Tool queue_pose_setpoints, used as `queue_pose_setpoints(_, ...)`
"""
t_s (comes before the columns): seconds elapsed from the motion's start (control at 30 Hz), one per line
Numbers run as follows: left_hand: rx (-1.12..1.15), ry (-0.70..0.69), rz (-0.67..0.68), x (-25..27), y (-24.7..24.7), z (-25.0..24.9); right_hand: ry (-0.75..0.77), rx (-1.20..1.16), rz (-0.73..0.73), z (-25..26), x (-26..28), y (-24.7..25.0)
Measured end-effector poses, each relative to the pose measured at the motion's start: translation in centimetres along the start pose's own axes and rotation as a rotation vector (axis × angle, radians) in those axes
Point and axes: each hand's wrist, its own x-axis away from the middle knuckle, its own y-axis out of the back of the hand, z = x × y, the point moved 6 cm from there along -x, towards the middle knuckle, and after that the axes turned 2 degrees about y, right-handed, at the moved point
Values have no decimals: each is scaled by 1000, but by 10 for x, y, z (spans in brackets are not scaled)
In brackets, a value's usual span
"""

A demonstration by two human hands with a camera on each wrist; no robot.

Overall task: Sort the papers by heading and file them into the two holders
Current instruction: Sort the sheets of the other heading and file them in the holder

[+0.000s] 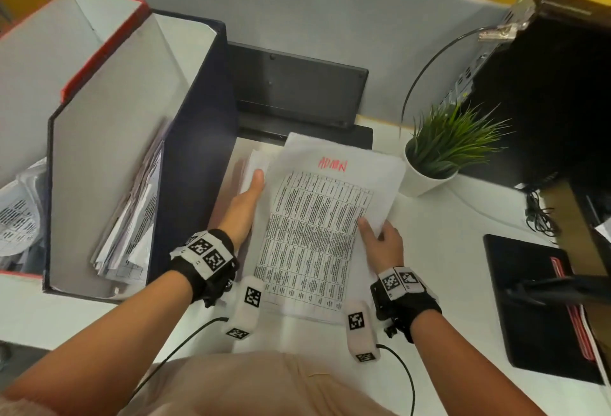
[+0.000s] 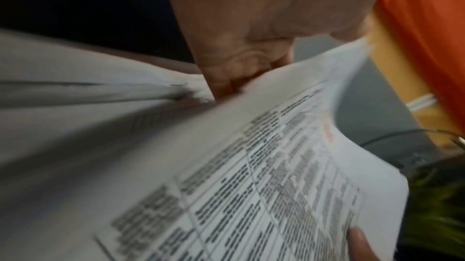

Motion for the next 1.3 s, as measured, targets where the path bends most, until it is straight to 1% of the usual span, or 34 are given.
queue_pose_setpoints(0.07, -84, -67, 49, 7, -11, -7, -38, -138, -13, 6, 6, -3)
queue_pose_setpoints(0.1, -185, -118, 37, 9, -15, -12, -22, -156, -26, 11, 7, -4)
queue_pose_setpoints(0.13, -268, -165, 16, 10, -17, -16, 17, -165, -44, 17, 7, -4)
queue_pose_setpoints(0.2, -318, -239, -47, 13, -18, -27, 102, -202, -69, 34, 9, -4)
queue_pose_setpoints(0.3, -259, -396, -166, 24, -12, -55, 270, -305, -120, 71, 12, 7)
queue_pose_setpoints(0.4, -91, -567, -208, 39, -5, -85, 452, -428, -112, 116, 19, 21)
queue_pose_setpoints(0.47, -10, -628, -229, 47, -1, -95, 508, -481, -94, 131, 23, 26)
queue_pose_setpoints(0.53, 37, -599, -234, 46, 0, -89, 480, -493, -66, 130, 23, 22)
queue_pose_setpoints(0.63, -32, -494, -237, 36, -5, -67, 349, -473, 15, 112, 26, 6)
queue_pose_setpoints(0.7, -32, -473, -233, 31, -6, -60, 306, -472, 53, 105, 26, -1)
queue_pose_setpoints(0.83, -68, -471, -259, 27, 2, -69, 312, -501, -19, 109, 21, 6)
queue_pose_setpoints(0.93, -101, -466, -263, 23, 2, -62, 294, -444, -22, 98, 22, 2)
queue_pose_setpoints(1.03, -136, -370, -286, 19, -2, -35, 243, -300, 20, 75, 27, -12)
queue_pose_setpoints(1.13, -152, -298, -309, 18, -2, -21, 209, -261, 15, 66, 27, -16)
queue_pose_setpoints(1.2, -138, -307, -314, 22, -2, -32, 220, -264, 14, 72, 24, -14)
queue_pose_setpoints(1.3, -198, -391, -319, 35, 2, -65, 258, -319, 26, 88, 18, -8)
